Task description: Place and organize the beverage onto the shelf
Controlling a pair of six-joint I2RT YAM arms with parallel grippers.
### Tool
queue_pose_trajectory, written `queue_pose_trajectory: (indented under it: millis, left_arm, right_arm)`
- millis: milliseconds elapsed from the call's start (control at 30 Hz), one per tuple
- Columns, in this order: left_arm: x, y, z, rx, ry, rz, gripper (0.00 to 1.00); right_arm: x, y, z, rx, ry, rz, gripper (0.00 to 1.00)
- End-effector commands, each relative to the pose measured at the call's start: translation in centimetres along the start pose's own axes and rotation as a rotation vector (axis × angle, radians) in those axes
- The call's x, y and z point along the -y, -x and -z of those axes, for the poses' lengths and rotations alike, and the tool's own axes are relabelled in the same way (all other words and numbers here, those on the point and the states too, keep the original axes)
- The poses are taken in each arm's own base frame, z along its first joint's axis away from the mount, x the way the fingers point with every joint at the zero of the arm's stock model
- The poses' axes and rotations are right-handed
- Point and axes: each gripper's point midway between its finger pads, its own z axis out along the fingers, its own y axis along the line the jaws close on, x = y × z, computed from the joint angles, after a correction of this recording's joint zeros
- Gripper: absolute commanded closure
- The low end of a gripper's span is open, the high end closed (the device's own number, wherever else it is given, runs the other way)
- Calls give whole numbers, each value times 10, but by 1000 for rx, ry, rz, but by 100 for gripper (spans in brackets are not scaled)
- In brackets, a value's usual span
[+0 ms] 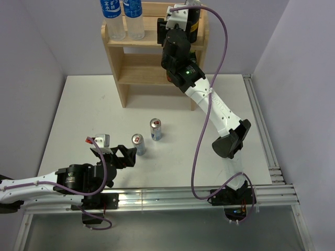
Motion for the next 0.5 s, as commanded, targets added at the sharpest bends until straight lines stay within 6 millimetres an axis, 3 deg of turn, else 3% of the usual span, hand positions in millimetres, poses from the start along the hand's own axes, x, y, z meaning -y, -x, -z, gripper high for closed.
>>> queue_pose_trajectory:
  millis: [0, 167, 333, 467]
  left_arm:
    - [4, 0, 1, -3, -22, 3, 2]
    - [3, 1, 2, -1, -24, 9, 2]
    - [3, 1, 2, 0, -25, 11, 2]
    - [3, 1, 2, -1, -24, 10, 2]
  right_arm:
    - [2, 5, -6, 33, -23, -49, 86]
    - [3, -3, -8, 22, -35, -40, 48]
    - [3, -10, -9, 11, -43, -33, 26]
    - [3, -13, -10, 9, -46, -31, 17]
